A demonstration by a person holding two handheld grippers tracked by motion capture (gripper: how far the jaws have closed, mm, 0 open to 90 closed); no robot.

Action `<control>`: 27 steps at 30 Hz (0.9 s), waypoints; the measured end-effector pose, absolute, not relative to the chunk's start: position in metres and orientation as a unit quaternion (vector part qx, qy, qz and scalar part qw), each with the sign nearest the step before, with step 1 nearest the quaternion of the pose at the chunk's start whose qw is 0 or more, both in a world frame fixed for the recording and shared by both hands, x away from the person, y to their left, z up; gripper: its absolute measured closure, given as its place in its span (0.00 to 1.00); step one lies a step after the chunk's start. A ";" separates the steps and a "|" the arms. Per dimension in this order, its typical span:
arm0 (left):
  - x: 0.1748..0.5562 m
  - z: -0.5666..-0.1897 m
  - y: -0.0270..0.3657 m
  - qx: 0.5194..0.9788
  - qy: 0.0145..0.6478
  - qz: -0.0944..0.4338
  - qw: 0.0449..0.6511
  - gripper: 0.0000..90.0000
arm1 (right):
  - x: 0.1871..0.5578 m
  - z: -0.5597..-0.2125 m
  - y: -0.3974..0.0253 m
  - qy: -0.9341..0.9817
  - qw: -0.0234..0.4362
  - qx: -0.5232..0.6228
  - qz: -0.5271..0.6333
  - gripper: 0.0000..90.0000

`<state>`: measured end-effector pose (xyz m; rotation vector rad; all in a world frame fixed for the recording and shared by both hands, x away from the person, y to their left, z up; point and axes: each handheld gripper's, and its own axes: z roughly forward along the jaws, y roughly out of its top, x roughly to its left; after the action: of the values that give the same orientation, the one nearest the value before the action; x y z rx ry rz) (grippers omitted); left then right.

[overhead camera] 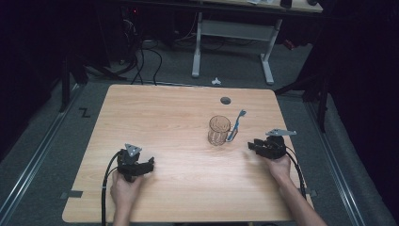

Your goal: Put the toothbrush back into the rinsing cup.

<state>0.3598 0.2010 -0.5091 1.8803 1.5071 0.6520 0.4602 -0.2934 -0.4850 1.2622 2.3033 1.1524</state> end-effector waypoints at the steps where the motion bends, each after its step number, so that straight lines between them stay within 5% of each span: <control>1: 0.360 -0.509 0.201 0.714 0.573 0.248 0.317 0.21 | 0.461 -0.486 -0.293 0.797 0.137 0.436 0.396 0.65; 27: 0.360 -0.509 0.201 0.714 0.573 0.248 0.317 0.21 | 0.461 -0.501 -0.278 0.813 0.182 0.418 0.363 0.59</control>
<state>0.3598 0.2010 -0.5091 1.8803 1.5072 0.6516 0.4610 -0.2785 -0.5014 1.1799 2.2950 1.0236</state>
